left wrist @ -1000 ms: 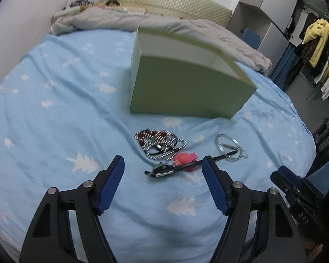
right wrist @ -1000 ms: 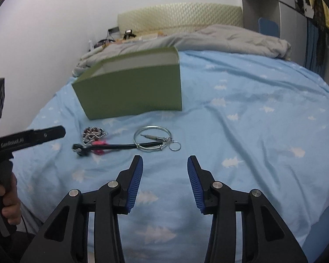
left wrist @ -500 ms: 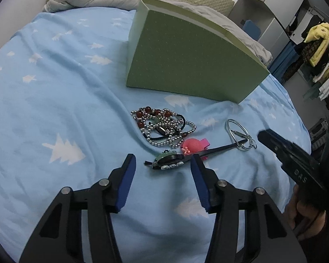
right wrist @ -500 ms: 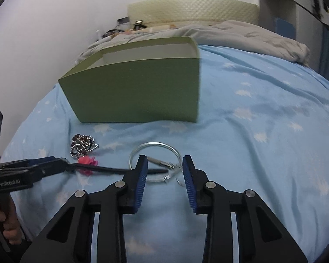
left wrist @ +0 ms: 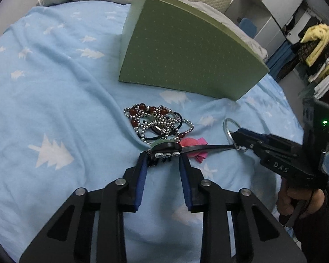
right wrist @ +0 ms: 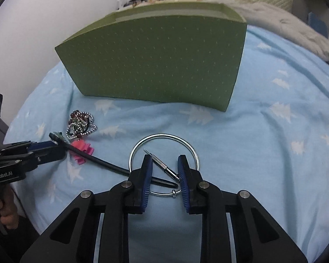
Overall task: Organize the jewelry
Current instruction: 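Grasp the black charm strap with the left tool while the right tool grasps the silver keyring, then lift the charm strap with the left tool while the right tool lifts the keyring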
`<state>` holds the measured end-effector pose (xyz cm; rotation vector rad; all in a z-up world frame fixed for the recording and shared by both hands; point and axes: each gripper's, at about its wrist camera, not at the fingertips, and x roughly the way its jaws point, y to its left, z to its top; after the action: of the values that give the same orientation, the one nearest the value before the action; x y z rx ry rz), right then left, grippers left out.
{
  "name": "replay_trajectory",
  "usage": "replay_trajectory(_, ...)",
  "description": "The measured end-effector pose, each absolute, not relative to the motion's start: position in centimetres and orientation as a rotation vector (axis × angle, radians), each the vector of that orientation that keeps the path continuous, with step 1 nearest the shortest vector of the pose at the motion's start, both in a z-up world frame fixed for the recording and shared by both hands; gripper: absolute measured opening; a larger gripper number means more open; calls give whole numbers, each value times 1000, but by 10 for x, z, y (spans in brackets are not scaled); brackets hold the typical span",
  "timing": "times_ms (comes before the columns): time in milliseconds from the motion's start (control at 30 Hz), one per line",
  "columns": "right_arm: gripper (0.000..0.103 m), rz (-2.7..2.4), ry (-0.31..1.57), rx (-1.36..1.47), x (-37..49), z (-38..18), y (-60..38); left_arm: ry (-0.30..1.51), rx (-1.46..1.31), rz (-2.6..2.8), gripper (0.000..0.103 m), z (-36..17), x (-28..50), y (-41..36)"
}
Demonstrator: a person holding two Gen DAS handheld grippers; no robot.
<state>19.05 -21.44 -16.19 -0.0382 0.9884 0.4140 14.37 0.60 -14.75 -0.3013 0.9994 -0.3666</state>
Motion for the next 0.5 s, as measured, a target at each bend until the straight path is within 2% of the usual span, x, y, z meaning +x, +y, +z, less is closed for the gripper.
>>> replay_trajectory(167,21,433,1013,-88,193,-163,-210,989,-347,-386,31,-147,143,15)
replay_trajectory(367,7,422,1007,-131,190,-163,-199,968,-429,-405,34,-143,142,27)
replay_trajectory(500,5,405,1003,-136,189,-163,-197,957,-441,-415,36,-140,145,26)
